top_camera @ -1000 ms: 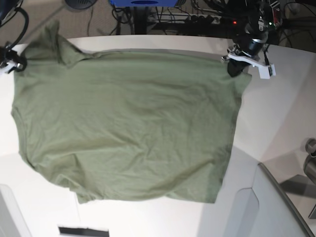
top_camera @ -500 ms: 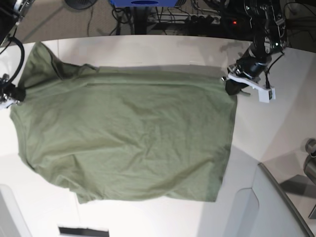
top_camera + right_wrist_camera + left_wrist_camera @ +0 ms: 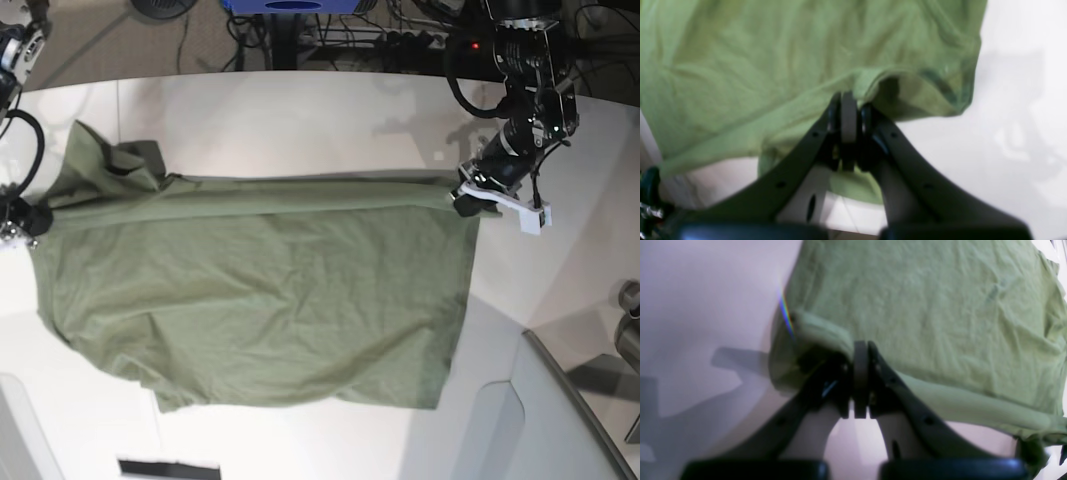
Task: Layout the t-shirt on the table in an organized manner, then fold the t-shirt properly
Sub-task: 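Pull the shirt's collar edge with both grippers, folding it over the body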
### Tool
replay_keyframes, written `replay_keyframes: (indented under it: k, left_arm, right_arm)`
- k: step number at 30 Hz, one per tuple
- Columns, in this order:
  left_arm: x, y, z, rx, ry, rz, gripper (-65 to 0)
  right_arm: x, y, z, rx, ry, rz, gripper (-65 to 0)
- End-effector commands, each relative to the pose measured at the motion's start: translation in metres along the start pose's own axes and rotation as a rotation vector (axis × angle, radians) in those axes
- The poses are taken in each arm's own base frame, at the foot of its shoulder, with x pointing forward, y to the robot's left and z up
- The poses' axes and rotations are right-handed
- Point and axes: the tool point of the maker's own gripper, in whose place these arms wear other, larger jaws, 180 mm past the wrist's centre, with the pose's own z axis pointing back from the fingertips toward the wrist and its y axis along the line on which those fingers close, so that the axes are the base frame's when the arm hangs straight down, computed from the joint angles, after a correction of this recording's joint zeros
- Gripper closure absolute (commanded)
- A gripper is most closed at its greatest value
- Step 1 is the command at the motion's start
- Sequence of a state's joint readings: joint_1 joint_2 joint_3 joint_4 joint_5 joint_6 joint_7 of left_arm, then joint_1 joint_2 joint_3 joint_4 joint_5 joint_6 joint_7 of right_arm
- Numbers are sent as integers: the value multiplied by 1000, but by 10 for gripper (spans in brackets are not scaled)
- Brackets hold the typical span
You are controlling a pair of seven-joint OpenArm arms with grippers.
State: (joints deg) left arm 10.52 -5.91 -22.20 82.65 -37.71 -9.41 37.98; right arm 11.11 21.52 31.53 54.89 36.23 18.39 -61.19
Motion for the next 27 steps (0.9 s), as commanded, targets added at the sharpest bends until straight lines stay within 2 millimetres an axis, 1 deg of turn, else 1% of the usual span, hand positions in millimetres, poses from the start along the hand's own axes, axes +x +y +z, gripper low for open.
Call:
replay_keyframes:
  k: [1,2,5,11,14,16,18,22,27]
  left_arm:
    - [16,-4,0,-15,-45,-8,0]
    - [17,-4,-2,-16,-46,-4,0]
    - [21,-8,-8,-25,-47,0,0]
    - [26,-11,-18,-12,-45,-27,0]
    - [25,-8,-19,11,-37,-58,0]
    - [25,-8,-19,11,-39,-58,0]
    - [26,-8,-19,11,-40,-57,0]
    - [26,-8,-19,12,-39,-59,0]
    - [28,-7,-18,14,-44,-58,0]
  right_arm:
    - [20,-6,10,-9,-50,3,0]
    - [23,-6,7,-8,-55,-1,0]
    - [23,-5,-2,-8,-51,-2,0]
    - [28,-3,-4,-5,-84,0,0]
    - [35,2,-4,7,-97,-2,0]
    - [37,3,-4,7,-101,-2,0]
    - [44,7,-2,15,-113,2,0]
    - [46,13,-3,26,-117,2,0]
    - [47,14,-4,29,-119,3,0]
